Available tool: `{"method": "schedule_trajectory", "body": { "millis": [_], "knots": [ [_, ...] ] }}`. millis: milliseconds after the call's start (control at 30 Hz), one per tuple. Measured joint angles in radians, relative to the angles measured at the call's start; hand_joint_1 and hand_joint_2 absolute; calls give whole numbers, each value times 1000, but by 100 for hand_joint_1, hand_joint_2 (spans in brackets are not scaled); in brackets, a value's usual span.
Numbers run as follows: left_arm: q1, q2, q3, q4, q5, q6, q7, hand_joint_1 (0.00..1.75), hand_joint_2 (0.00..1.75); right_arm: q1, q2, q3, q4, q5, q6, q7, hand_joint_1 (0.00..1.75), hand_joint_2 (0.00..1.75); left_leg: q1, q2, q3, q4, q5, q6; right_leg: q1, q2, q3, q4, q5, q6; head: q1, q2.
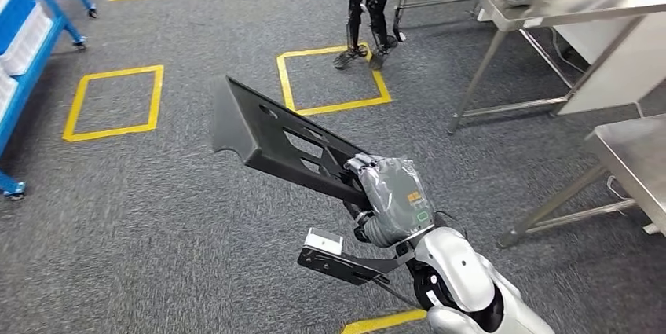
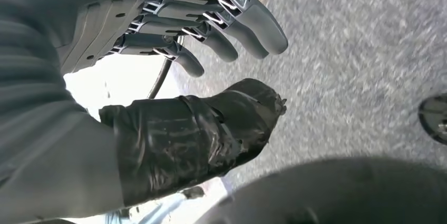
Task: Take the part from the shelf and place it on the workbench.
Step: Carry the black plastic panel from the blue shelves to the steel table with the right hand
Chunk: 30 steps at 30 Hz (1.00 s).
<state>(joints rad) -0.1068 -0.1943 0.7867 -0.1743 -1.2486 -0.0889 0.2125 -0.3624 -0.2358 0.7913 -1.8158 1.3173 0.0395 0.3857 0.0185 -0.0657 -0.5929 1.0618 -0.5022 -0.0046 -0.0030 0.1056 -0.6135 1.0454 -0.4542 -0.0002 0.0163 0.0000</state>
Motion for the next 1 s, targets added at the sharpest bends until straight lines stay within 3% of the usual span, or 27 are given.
{"method": "schedule_trajectory", "body": {
  "millis": [67, 100, 167, 233, 300, 333, 400, 467, 533, 600, 667, 733, 800, 833, 900, 967, 1000],
  "knots": [
    [-2, 0, 0, 0, -1, 0, 0, 0, 175, 6, -3, -5, -6, 7, 1, 1, 175, 175, -3, 9, 5, -8, -1, 10, -4, 20, -7, -2, 5, 11, 0, 0],
    [-2, 1, 0, 0, -1, 0, -1, 0, 175, 10, -6, -8, -9, 9, 1, 1, 175, 175, -3, 20, 7, -13, 3, 17, -5, 19, -10, -1, 4, 15, 0, 0],
    [-2, 1, 0, 0, 0, 0, -3, 0, 175, 16, -14, -15, -17, 13, 1, 2, 175, 175, -1, 43, 13, -26, 10, 31, -2, -24, -32, 41, -23, 23, 7, 0],
    [-1, 1, 0, 0, 1, 0, -5, 0, 175, 19, -19, -20, -23, 16, 1, 2, 175, 175, -3, 66, 15, -32, 11, 38, -3, -79, -86, 154, -79, 32, 12, 0],
    [0, 1, 0, 0, 1, 0, -6, 0, 175, 26, -24, -23, -24, 19, 0, 2, 175, 175, -4, 92, 16, -32, 8, 40, -8, -94, -134, 248, -107, 39, 12, 0],
    [0, 2, 0, 0, 1, 0, -6, 0, 175, 29, -26, -25, -25, 20, 0, 3, 175, 175, -4, 104, 17, -32, 6, 40, -10, -97, -136, 249, -97, 41, 12, 0],
    [0, 2, 0, 0, 1, 0, -7, 0, 175, 34, -28, -31, -25, 22, -1, 5, 175, 175, -4, 124, 22, -32, 1, 37, -13, -115, -84, 145, -34, 41, 13, 0],
    [-1, 2, 0, 0, 0, 1, -8, 0, 175, 34, -29, -40, -27, 24, -1, 8, 175, 175, -7, 142, 29, -32, -6, 28, -4, -158, -19, 22, 7, 34, 12, 0],
    [-1, 2, 0, 0, 1, 2, -9, 0, 175, 34, -29, -46, -29, 26, -1, 9, 175, 175, -10, 160, 34, -32, -11, 17, 9, -174, 0, -16, 7, 24, 12, 0],
    [-3, 2, 0, 0, 3, 5, -11, 0, 175, 34, -29, -51, -33, 29, -1, 8, 175, 175, -9, 174, 41, -34, -18, 7, 8, -151, 3, -23, 9, 13, 11, 0],
    [-6, 2, 0, 0, 5, 8, -13, 0, 175, 31, -29, -56, -37, 32, -1, 7, 175, 175, -6, 141, 29, 4, -46, 0, 1, -130, 10, -31, 13, -1, 9, 0],
    [-6, 2, 0, 0, 8, 11, -15, 0, 175, 27, -29, -59, -40, 36, -1, 5, 175, 175, -5, 89, -28, 123, -103, -3, -1, -109, 14, -35, 13, -12, 5, 0],
    [-3, 1, 0, 0, 12, 13, -16, 0, 175, 28, -29, -60, -40, 39, 0, 3, 175, 175, -5, 73, -95, 240, -137, -4, 0, -84, 15, -32, 11, -15, 2, 0],
    [-2, 1, 0, 0, 12, 13, -16, 0, 175, 29, -29, -61, -41, 39, 0, 3, 175, 175, -5, 72, -109, 253, -126, -4, 1, -69, 15, -30, 10, -16, 2, 0],
    [0, 0, 0, 0, 13, 15, -15, 0, 175, 29, -29, -65, -41, 40, 1, 3, 175, 175, -4, 63, -84, 173, -55, -2, -1, -40, 15, -21, 5, -13, 2, 0],
    [0, 1, 1, 0, 18, 17, -12, 0, 175, 28, -29, -70, -41, 41, 2, 3, 175, 175, 1, 17, -36, 52, 1, 2, -2, -14, 9, -7, -3, -4, 3, 0],
    [0, 1, 1, 0, 20, 18, -11, 0, 175, 28, -29, -72, -42, 41, 3, 3, 175, 175, 1, -3, -21, 17, 10, 4, -3, -3, 4, -2, -4, 2, 3, 0]
  ]
}}
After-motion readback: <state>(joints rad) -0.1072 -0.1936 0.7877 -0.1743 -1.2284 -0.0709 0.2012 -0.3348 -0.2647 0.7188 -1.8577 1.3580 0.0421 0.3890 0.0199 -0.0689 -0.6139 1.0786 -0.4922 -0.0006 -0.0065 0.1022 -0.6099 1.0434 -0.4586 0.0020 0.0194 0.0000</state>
